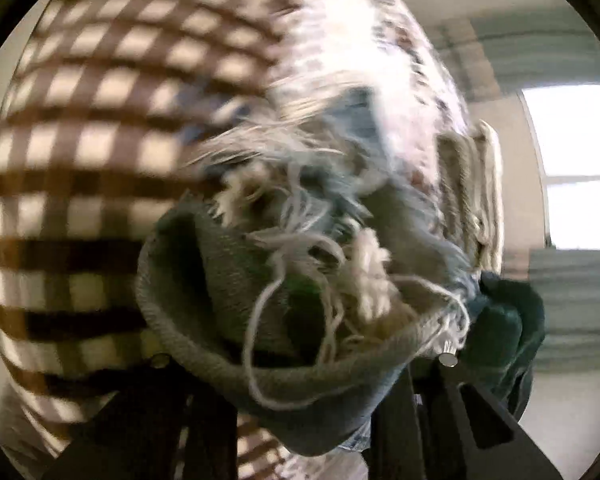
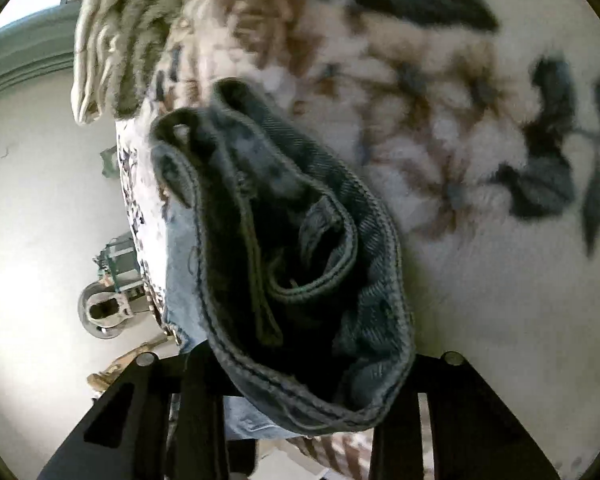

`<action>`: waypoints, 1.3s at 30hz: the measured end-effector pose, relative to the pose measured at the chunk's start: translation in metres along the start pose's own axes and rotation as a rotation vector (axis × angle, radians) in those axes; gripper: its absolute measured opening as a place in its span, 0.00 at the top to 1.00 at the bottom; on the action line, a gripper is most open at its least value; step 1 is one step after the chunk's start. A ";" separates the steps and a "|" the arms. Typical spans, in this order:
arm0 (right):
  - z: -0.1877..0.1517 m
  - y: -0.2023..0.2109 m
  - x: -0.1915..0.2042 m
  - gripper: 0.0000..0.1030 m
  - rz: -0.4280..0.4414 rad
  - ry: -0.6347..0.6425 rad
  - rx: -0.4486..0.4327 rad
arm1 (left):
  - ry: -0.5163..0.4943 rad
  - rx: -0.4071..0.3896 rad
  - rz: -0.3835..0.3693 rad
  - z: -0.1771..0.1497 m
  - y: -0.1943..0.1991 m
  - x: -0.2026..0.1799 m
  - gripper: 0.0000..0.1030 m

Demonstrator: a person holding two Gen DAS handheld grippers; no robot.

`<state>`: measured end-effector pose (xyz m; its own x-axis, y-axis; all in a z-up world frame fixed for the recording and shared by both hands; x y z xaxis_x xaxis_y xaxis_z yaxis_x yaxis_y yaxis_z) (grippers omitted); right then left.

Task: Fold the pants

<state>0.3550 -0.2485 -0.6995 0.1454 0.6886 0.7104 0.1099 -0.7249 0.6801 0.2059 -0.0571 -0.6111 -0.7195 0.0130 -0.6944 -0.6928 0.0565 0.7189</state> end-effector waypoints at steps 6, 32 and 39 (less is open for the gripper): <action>0.013 0.055 0.052 0.71 0.004 0.018 -0.035 | -0.095 0.037 -0.004 0.013 0.028 -0.071 0.81; 0.347 0.091 0.266 0.71 0.170 -0.018 -0.613 | -0.596 0.341 -0.254 0.188 -0.243 -0.473 0.81; 0.340 0.034 0.223 0.67 0.136 -0.095 -0.550 | -0.523 0.486 -0.152 0.194 -0.284 -0.402 0.75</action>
Point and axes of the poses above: each gripper's, at about its wrist camera, not at the fingertips, and y roughly against the way its jaws point, x to its left, z to its top, the point moved 10 cm from there along -y, roughly the way its jaws point, and after that the axes turned 7 degrees about y, right-handed, at the moved point
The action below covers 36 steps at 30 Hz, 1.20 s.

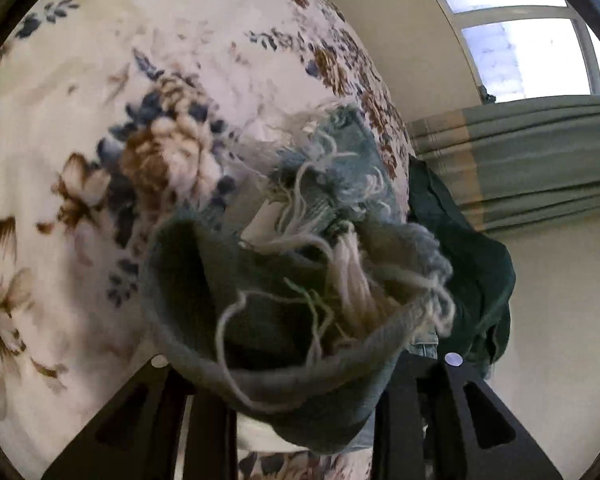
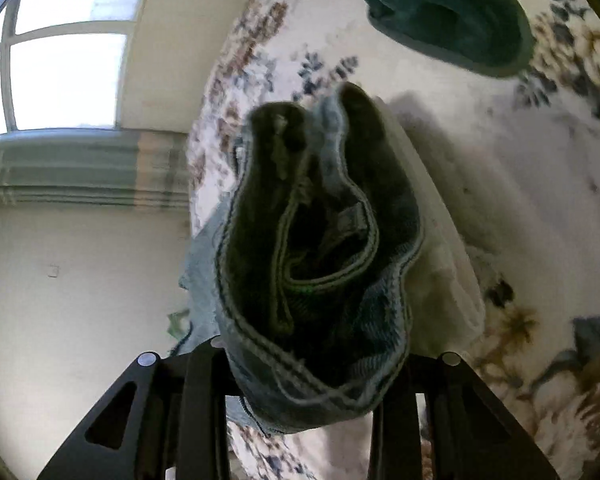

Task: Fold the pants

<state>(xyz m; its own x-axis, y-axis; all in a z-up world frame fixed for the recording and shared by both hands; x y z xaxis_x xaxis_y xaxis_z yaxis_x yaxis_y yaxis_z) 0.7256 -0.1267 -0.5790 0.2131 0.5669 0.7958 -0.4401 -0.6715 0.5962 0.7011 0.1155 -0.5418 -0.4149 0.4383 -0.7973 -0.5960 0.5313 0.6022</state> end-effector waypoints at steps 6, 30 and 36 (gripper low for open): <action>-0.005 0.012 -0.012 0.47 -0.127 0.049 0.038 | 0.000 0.026 0.051 -0.005 0.022 0.004 0.60; -0.115 0.268 0.143 0.00 -0.799 0.646 -0.148 | -0.735 -0.169 0.581 -0.130 0.199 -0.147 0.01; -0.173 0.360 0.199 0.00 -0.769 0.686 -0.222 | -0.787 -0.238 0.529 -0.189 0.281 -0.189 0.01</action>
Point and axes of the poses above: each gripper's, at about its wrist camera, not at the fingertips, and y roughly against the way its jaws point, x to its left, z to its top, the point moved 10 cm from there along -y, roughly the way its jaws point, and after that the axes turned 7 degrees about y, right-handed, at the moved point
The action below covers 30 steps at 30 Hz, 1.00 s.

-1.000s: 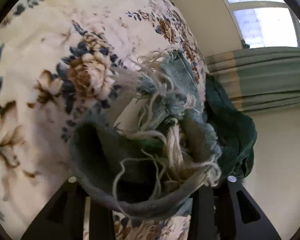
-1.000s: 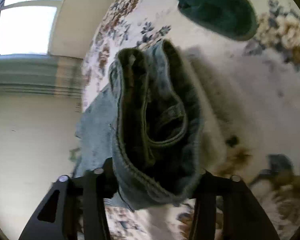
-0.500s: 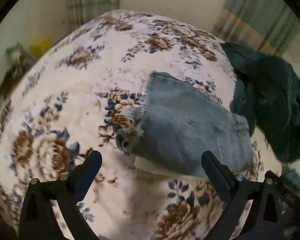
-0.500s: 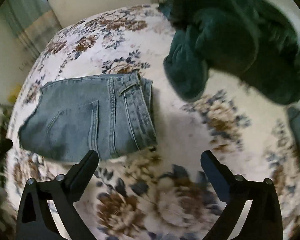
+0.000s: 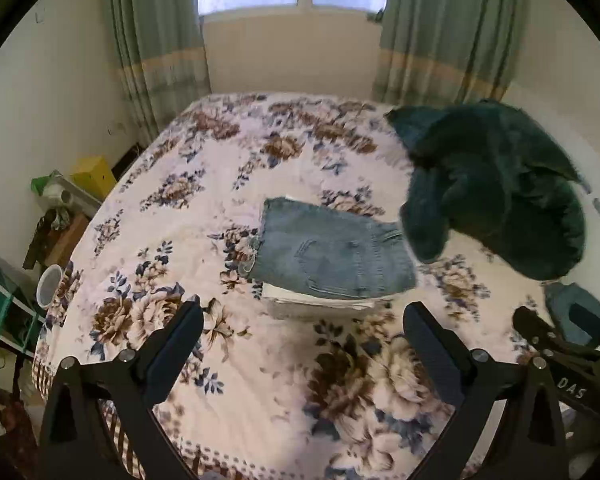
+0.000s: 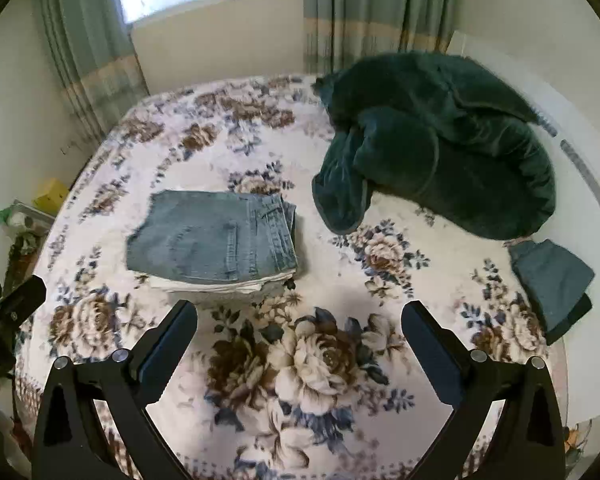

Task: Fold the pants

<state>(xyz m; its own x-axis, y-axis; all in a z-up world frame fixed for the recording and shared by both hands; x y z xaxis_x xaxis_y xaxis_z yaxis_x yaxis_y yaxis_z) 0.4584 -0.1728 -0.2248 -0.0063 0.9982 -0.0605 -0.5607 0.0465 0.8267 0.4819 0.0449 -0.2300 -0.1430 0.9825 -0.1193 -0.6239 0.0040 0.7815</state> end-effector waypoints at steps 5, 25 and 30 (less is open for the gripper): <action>-0.021 0.099 0.002 0.00 0.014 0.033 -0.070 | 0.010 -0.061 0.015 -0.016 0.075 0.000 0.01; -0.085 0.340 0.012 0.00 0.027 0.057 -0.244 | -0.015 -0.196 0.039 -0.050 0.225 0.018 0.01; -0.088 0.353 0.018 0.00 0.022 0.055 -0.255 | -0.036 -0.209 0.040 -0.054 0.230 0.016 0.00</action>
Point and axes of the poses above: each gripper's, at about its wrist camera, not at the fingertips, and y roughly against the way its jaws point, x to its left, z to its top, the point moved 10 cm from there along -y, roughly the way its jaws point, and after that the axes turned 7 degrees about y, right-handed, at the moved point
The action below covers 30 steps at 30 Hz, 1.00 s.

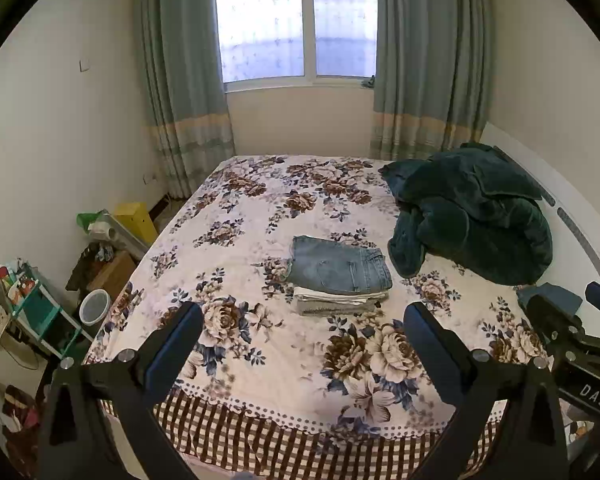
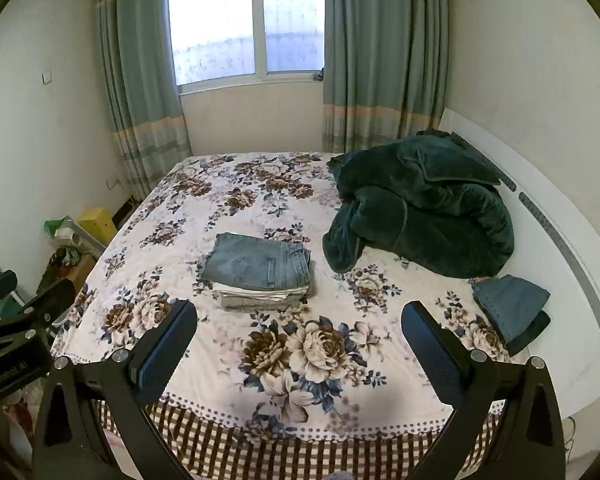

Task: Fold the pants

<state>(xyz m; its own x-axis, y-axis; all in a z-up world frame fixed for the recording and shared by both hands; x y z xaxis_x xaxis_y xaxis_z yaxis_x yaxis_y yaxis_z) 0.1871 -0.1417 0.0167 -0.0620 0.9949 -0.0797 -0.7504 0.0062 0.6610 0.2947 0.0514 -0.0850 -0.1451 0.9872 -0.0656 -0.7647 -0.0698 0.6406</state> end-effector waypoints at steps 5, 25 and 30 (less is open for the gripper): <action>0.005 -0.002 0.007 0.00 0.004 -0.002 0.001 | 0.004 -0.007 0.001 -0.002 0.005 0.003 0.00; 0.022 -0.002 0.020 0.00 0.019 0.008 -0.008 | 0.005 -0.017 0.003 0.004 0.012 0.010 0.00; 0.024 -0.003 0.021 0.00 0.025 0.005 -0.012 | 0.010 -0.024 0.009 0.012 0.014 0.015 0.00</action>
<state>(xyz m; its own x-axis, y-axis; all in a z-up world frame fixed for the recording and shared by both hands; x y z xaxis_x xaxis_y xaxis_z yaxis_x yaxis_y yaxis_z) 0.2034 -0.1186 0.0309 -0.0843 0.9942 -0.0674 -0.7567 -0.0199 0.6535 0.2893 0.0669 -0.0679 -0.1585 0.9850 -0.0677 -0.7780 -0.0823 0.6229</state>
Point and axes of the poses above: each gripper's, at about its wrist camera, not at the fingertips, and y roughly against the way its jaws point, x to its left, z to its top, the point moved 10 cm from there along -y, roughly the way its jaws point, and after that the axes turned 7 degrees about y, right-handed, at the moved point
